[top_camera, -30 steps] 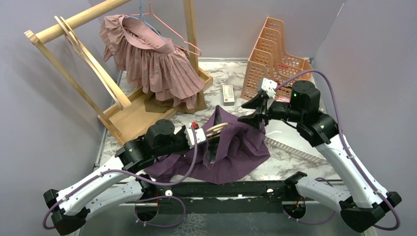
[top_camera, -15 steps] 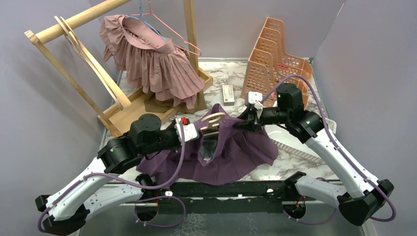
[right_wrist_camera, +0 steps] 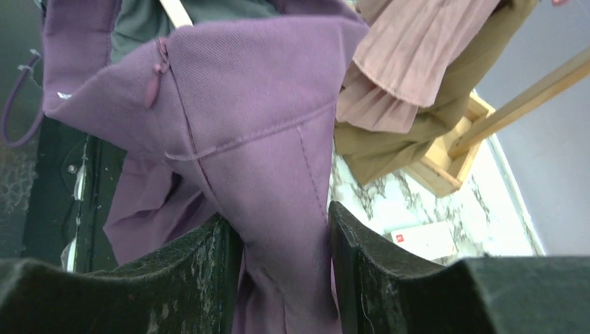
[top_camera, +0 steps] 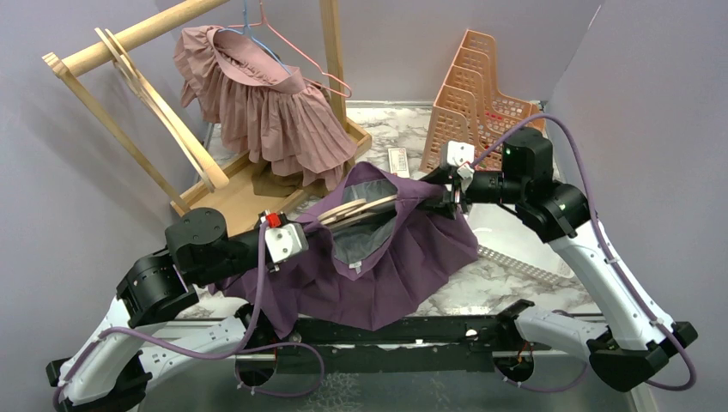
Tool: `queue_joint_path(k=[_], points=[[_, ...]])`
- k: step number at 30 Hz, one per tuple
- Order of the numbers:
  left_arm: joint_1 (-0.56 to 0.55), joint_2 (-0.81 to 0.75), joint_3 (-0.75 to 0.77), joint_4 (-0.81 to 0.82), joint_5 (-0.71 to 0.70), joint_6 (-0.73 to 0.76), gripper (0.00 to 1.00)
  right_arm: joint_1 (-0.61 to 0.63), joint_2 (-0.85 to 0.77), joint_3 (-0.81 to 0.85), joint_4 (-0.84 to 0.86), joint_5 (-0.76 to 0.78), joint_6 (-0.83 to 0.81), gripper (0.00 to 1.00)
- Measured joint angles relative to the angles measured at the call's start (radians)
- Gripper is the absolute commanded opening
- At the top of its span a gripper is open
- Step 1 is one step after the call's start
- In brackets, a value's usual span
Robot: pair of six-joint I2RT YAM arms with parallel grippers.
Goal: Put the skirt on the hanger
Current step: Hang the skirt on the hanger.
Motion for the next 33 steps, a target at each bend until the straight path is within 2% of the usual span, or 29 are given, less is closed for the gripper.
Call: queue_joint_path(k=[5, 7, 12, 15, 16, 20, 26, 30, 31, 32, 33], points=[[0.000, 0.008, 0.011, -0.012, 0.014, 0.005, 0.00, 0.000, 0.086, 0.085, -0.015, -0.092, -0.020, 0.52], [0.000, 0.016, 0.011, -0.016, 0.022, 0.007, 0.00, 0.000, 0.113, 0.095, -0.015, -0.142, -0.025, 0.49], [0.000, 0.035, 0.019, -0.021, 0.037, 0.006, 0.00, -0.001, 0.167, 0.103, -0.019, -0.249, -0.031, 0.23], [0.005, 0.038, 0.027, -0.024, 0.033, 0.004, 0.00, -0.001, 0.176, 0.103, -0.039, -0.301, -0.048, 0.02], [0.008, 0.037, 0.030, -0.025, 0.032, 0.003, 0.00, -0.001, 0.174, 0.103, -0.050, -0.316, -0.054, 0.01], [0.007, 0.034, 0.041, -0.027, 0.032, -0.010, 0.19, -0.001, 0.156, 0.097, -0.048, -0.338, -0.064, 0.01], [-0.006, -0.019, 0.016, 0.013, 0.013, -0.059, 0.20, 0.007, 0.011, -0.028, 0.089, -0.300, 0.024, 0.01], [-0.014, -0.087, -0.010, 0.035, 0.006, -0.097, 0.21, 0.008, -0.067, -0.045, 0.150, -0.259, 0.082, 0.01], [-0.016, -0.104, -0.013, 0.035, 0.003, -0.105, 0.24, 0.009, -0.080, -0.045, 0.164, -0.253, 0.094, 0.01], [-0.017, -0.119, -0.014, 0.034, -0.002, -0.113, 0.31, 0.009, -0.090, -0.045, 0.174, -0.248, 0.104, 0.01], [-0.018, -0.135, -0.014, 0.031, -0.011, -0.120, 0.42, 0.009, -0.097, -0.045, 0.181, -0.242, 0.112, 0.01]])
